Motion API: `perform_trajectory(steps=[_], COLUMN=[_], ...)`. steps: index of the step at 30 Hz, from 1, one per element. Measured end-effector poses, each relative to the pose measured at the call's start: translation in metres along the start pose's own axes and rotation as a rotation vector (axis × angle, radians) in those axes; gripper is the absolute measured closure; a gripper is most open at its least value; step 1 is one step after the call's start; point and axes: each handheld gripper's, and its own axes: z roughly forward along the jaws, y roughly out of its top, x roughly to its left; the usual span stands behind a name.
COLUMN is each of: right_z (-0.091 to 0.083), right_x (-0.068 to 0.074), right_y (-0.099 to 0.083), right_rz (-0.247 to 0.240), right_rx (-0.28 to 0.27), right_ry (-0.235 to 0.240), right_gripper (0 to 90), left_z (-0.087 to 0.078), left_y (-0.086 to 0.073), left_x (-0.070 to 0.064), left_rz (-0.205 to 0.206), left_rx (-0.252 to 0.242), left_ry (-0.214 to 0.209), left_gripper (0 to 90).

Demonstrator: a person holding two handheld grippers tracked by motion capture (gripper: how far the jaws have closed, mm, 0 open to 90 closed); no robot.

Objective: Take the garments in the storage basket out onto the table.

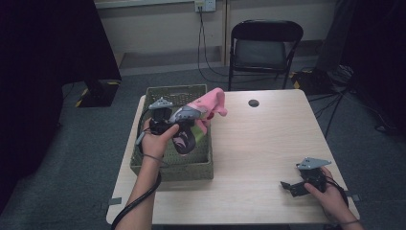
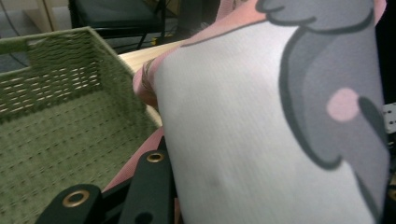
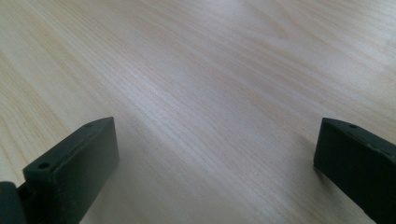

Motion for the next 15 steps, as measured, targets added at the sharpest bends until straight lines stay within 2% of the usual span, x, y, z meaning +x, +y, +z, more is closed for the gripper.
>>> perform_trajectory(steps=[3, 15], right_z=[0.0, 0.0], right_x=[0.0, 0.0], right_y=[0.0, 0.0], right_rz=[0.0, 0.0], right_rx=[0.0, 0.0], right_ry=[0.0, 0.0], right_gripper=[0.0, 0.0], left_z=[0.004, 0.013], left_y=[0.001, 0.004], left_x=[-0.006, -0.017], left_rz=[-0.002, -0.005], left_rx=[-0.005, -0.007], left_ry=[-0.019, -0.042], left_gripper=[67.2, 67.1])
